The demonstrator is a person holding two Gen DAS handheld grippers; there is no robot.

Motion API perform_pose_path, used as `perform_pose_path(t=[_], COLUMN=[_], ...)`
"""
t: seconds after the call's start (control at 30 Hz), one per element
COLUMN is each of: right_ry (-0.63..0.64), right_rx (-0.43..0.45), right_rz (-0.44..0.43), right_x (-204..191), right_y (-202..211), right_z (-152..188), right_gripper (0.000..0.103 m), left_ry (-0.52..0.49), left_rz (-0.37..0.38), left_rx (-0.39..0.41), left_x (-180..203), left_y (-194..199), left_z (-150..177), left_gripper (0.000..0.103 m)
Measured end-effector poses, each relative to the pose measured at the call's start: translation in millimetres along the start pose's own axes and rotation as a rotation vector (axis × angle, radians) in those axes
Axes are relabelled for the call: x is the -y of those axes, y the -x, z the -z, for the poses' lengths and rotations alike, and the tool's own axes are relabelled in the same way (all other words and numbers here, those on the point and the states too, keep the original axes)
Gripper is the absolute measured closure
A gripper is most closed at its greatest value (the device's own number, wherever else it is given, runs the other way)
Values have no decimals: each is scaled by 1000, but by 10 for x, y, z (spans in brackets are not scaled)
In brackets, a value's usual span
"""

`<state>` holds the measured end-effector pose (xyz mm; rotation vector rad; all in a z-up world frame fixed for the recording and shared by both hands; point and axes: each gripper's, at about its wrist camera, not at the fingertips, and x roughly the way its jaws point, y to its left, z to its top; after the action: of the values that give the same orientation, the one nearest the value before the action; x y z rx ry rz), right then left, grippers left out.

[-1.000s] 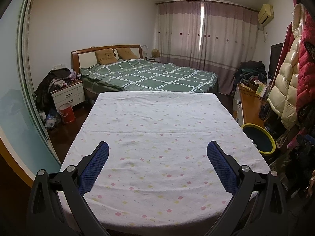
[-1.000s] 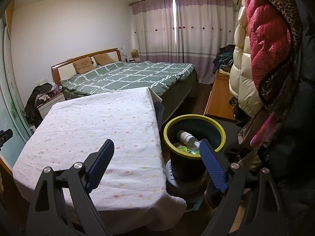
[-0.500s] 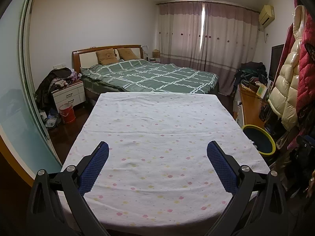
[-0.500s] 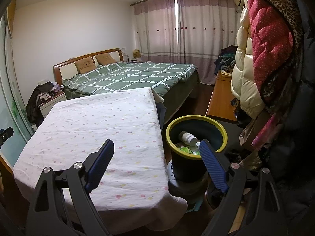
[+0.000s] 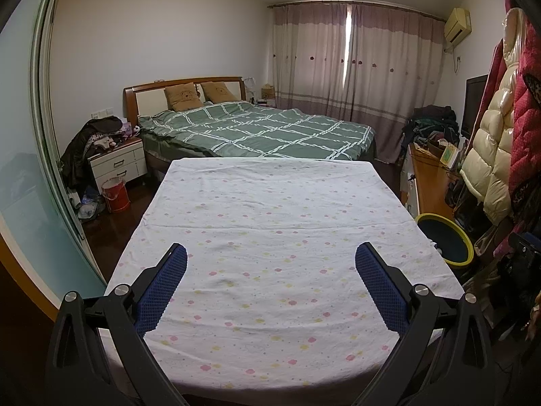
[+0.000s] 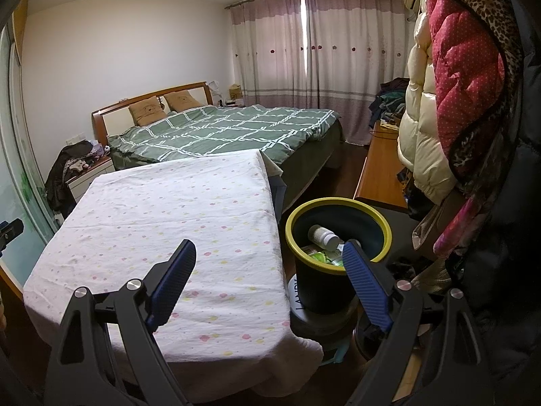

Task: Collect trash

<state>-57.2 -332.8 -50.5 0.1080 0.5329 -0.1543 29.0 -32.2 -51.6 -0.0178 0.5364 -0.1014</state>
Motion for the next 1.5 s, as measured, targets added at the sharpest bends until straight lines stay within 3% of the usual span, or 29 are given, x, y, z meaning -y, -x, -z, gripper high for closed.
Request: perform_pose_path(t=[1.5], right_ry=[1], right_rx=[-14], right_rz=[-7], right_x=[3], right_y=[-82], right_z=[63], right_gripper=[19], left_ry=[-2], left_rz=[-6], left_rx=[-15], left_x=[-40], left_y=[-62], left_z=[78], left_gripper=[5])
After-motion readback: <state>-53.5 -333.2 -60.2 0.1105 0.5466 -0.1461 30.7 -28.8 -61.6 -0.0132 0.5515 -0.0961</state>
